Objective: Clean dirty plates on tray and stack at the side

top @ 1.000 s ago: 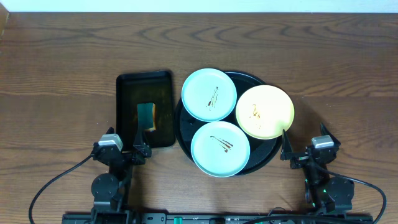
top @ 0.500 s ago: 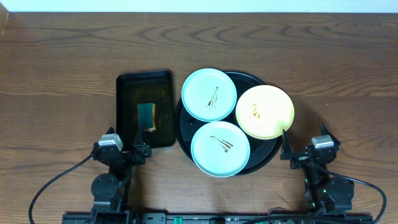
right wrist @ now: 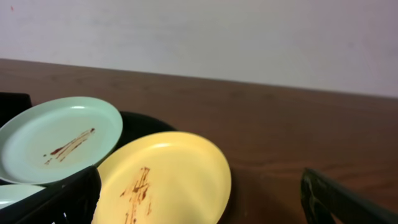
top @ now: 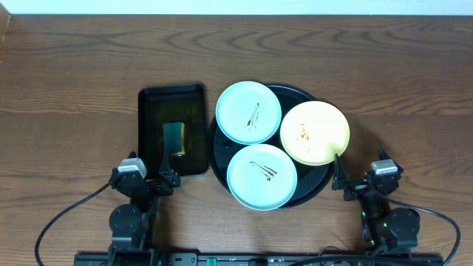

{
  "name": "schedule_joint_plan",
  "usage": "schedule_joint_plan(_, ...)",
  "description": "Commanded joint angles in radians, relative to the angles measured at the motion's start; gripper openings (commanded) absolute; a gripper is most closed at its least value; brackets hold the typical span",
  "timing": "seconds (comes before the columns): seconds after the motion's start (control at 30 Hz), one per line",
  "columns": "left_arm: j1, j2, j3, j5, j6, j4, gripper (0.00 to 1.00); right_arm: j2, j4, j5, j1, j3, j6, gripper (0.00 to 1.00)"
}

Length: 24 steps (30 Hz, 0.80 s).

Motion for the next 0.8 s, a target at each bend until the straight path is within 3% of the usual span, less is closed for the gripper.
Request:
schedule_joint_plan(0.0, 0.005, 0.058, 0.007, -0.010, 0.006, -0.075, 0.88, 0.055, -0.005, -0.004, 0.009, 0.000, 0.057, 0.99)
schedule_joint_plan(0.3, 0.004, 0.313, 0.221, -0.008, 0.005, -0.215, 0.88, 0.269, -0.100, -0.005, 0.009, 0.156, 0.111, 0.99)
schedule_joint_plan(0.63, 0.005, 0.713, 0.680, -0.005, 0.006, -0.694, 0.88, 0.663, -0.497, -0.106, 0.010, 0.536, 0.125, 0.99)
schedule_joint_plan(0.77, 0.004, 0.838, 0.800, -0.005, 0.005, -0.853, 0.88, 0.779, -0.568, -0.152, 0.009, 0.647, 0.127, 0.99)
